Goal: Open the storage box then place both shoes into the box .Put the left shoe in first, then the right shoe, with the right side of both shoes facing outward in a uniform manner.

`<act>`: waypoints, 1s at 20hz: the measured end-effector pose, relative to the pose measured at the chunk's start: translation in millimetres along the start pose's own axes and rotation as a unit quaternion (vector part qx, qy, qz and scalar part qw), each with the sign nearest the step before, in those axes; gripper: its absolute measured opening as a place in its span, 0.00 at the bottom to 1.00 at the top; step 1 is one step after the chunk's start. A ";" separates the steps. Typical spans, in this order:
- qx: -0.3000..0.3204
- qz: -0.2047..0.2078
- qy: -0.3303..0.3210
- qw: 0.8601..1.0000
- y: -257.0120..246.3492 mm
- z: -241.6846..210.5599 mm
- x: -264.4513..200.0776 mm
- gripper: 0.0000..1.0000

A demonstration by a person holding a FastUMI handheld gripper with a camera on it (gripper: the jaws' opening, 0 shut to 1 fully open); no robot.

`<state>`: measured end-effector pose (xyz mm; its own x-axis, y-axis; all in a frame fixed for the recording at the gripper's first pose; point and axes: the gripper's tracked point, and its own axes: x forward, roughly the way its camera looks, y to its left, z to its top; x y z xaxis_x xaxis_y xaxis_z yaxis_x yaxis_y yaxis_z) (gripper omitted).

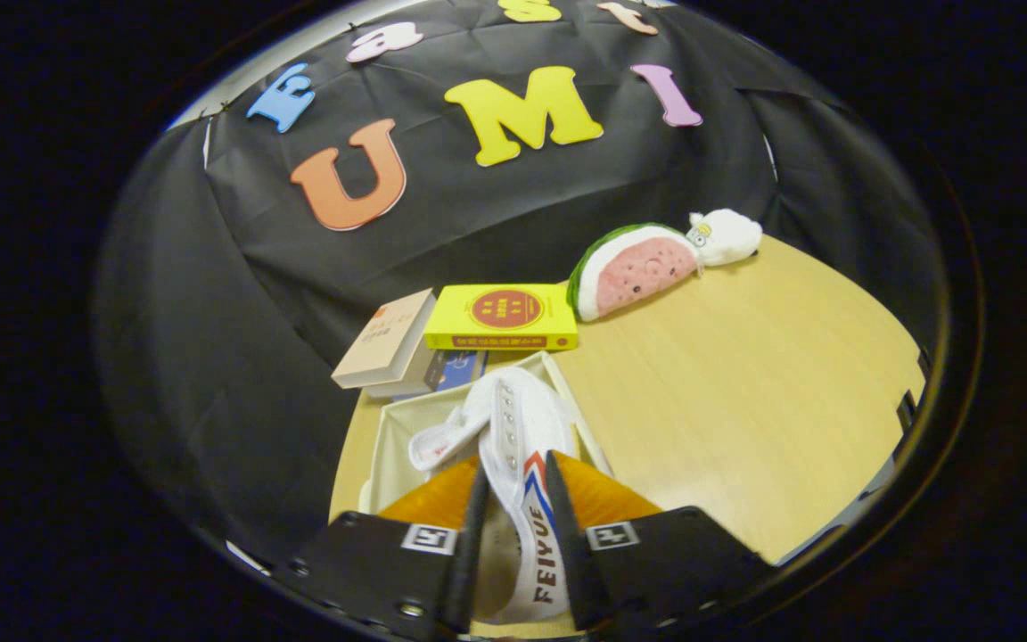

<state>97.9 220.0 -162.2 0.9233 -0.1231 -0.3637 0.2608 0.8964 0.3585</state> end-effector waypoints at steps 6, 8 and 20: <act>-0.026 0.001 -0.039 0.999 1.0 16.8 -23.3 0.91; -0.041 0.000 -0.051 0.998 -1.6 23.8 -32.8 0.93; -0.150 -0.013 -0.152 0.977 -20.8 85.5 -125.2 0.96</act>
<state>1.0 180.3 -50.6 0.9705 -0.2269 -0.0812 0.2325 0.9702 0.0678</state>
